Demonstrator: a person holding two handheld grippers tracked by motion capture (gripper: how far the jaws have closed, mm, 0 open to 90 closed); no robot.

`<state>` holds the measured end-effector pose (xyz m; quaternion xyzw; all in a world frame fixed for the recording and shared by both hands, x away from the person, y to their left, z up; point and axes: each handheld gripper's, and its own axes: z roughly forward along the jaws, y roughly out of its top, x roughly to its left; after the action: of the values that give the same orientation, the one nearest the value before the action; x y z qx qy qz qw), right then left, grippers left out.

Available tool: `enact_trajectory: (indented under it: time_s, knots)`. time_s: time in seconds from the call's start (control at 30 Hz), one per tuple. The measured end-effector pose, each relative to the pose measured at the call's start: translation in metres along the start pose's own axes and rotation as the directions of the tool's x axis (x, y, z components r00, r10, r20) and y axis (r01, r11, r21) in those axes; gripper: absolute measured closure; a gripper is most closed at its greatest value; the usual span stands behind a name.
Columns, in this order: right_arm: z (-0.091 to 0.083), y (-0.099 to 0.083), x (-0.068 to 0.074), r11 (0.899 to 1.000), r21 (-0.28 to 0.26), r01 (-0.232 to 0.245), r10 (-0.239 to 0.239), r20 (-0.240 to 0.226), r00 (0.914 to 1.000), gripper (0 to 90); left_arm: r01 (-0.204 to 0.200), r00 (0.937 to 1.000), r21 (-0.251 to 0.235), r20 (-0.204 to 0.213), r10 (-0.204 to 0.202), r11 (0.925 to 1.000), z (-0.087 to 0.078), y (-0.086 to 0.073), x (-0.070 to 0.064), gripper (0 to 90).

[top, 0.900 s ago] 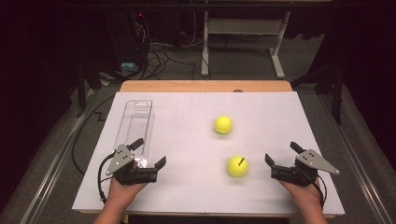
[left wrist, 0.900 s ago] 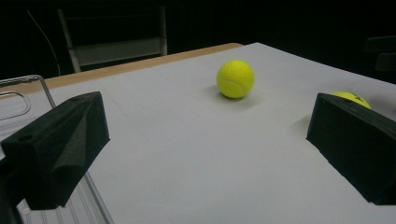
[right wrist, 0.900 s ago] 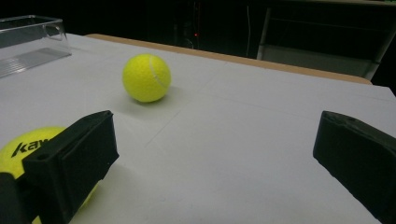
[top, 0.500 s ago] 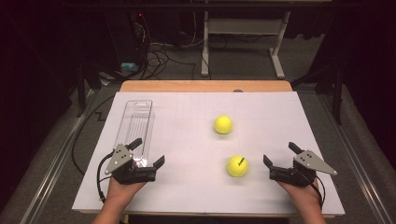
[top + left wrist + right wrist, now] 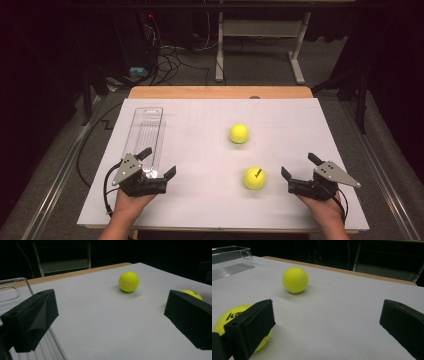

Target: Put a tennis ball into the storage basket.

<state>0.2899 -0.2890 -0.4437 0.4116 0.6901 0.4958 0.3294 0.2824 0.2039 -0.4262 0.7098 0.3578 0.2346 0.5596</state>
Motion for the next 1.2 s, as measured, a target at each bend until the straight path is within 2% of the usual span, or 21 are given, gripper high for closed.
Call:
enact_trajectory:
  time_s: [0.23,0.3,0.33,0.37,0.43,0.6,0.63,0.67,0.73,0.9,0.93,0.97,1.0,1.03,1.17,1.2]
  knots:
    - [0.0,0.0,0.001,1.0,0.008,-0.003,0.003,-0.007,1.0,0.0,-0.006,0.9999,0.01,0.015,0.006,0.9999,0.001,0.001,-0.002,0.5]
    - [0.001,0.0,0.001,1.0,0.009,-0.002,0.002,-0.012,0.9999,0.0,-0.017,0.9996,0.026,0.024,0.016,0.9995,0.002,0.003,-0.004,0.6]
    - [0.002,-0.001,0.002,1.0,0.011,0.003,-0.003,-0.015,0.9999,0.0,-0.029,0.9992,0.049,0.029,0.028,0.9984,0.004,0.004,-0.007,0.5]
    - [0.002,-0.001,0.002,1.0,0.011,0.003,-0.003,-0.015,0.9999,0.0,-0.029,0.9992,0.049,0.029,0.028,0.9984,0.004,0.004,-0.007,0.5]
    - [0.002,-0.001,0.002,1.0,0.017,0.004,-0.004,-0.018,0.9998,0.0,-0.054,0.9979,0.089,0.041,0.05,0.9945,0.008,0.005,-0.012,0.5]
    - [0.003,-0.001,0.003,1.0,0.021,0.011,-0.011,-0.025,0.9996,0.0,-0.073,0.9964,0.136,0.052,0.066,0.988,0.013,0.006,-0.017,0.5]
    - [0.004,-0.002,0.003,1.0,0.022,0.01,-0.009,-0.028,0.9996,0.0,-0.081,0.9956,0.166,0.059,0.073,0.9828,0.015,0.006,-0.02,0.5]
    - [0.004,-0.002,0.004,1.0,0.024,0.01,-0.009,-0.029,0.9995,0.0,-0.081,0.9956,0.166,0.059,0.073,0.9828,0.015,0.006,-0.02,0.6]
    - [0.004,-0.002,0.004,1.0,0.029,0.009,-0.008,-0.03,0.9995,0.0,-0.091,0.9946,0.193,0.067,0.08,0.9769,0.018,0.006,-0.023,0.5]
    - [0.005,-0.002,0.005,0.999,0.034,0.013,-0.012,-0.035,0.9993,0.0,-0.121,0.9913,0.275,0.085,0.101,0.9538,0.026,0.004,-0.031,0.6]
    - [0.005,-0.002,0.005,0.999,0.035,0.013,-0.012,-0.037,0.9993,0.0,-0.137,0.9892,0.311,0.094,0.113,0.9404,0.03,0.003,-0.035,0.5]
    - [0.005,-0.002,0.005,0.999,0.036,0.013,-0.012,-0.036,0.9993,0.0,-0.137,0.9892,0.311,0.094,0.113,0.9404,0.03,0.003,-0.035,0.5]
    - [0.005,-0.003,0.006,0.999,0.037,0.013,-0.012,-0.037,0.9992,0.0,-0.155,0.9865,0.35,0.105,0.125,0.9238,0.033,0.001,-0.039,0.5]
    - [0.005,-0.003,0.006,0.999,0.037,0.013,-0.012,-0.037,0.9992,0.0,-0.155,0.9865,0.35,0.105,0.125,0.9238,0.033,0.001,-0.039,0.5]
    - [0.006,-0.003,0.007,0.999,0.047,0.015,-0.012,-0.049,0.9987,0.0,-0.179,0.9827,0.406,0.118,0.143,0.8964,0.04,-0.002,-0.044,0.5]
    - [0.007,-0.004,0.007,0.999,0.049,0.014,-0.012,-0.051,0.9986,0.0,-0.192,0.9805,0.432,0.123,0.153,0.8814,0.042,-0.003,-0.046,0.5]
